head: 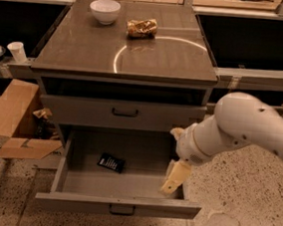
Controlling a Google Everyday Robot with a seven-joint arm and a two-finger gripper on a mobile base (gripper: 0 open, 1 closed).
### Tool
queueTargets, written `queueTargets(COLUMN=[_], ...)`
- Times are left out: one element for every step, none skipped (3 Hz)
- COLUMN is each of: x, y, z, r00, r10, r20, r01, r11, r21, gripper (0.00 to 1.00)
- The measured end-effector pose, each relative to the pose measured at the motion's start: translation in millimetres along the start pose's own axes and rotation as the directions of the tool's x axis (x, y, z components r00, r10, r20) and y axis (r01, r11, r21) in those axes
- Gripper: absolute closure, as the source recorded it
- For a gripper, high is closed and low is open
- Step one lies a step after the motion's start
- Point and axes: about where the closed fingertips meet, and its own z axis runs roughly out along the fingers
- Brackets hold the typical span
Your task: Pick rxbar blueberry from middle drawer and place on counter
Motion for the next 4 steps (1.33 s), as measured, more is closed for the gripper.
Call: queueTargets(x=[2.3,2.5,6.2,6.4], y=[1.5,-4.1,-7.9,-8.8], z=[57.5,131.9,181.2,183.3], r00=[1.0,0.998,0.994,0.993], r10=[0.0,0.04,0.085,0.089], r20=[0.006,0.047,0.073,0.078], r01=[0.001,-0.033,-0.069,-0.072], r11=[0.9984,0.9893,0.9772,0.977], r21=[-0.057,-0.142,-0.201,-0.201], gripper=[0.0,0.0,0.0,0.0])
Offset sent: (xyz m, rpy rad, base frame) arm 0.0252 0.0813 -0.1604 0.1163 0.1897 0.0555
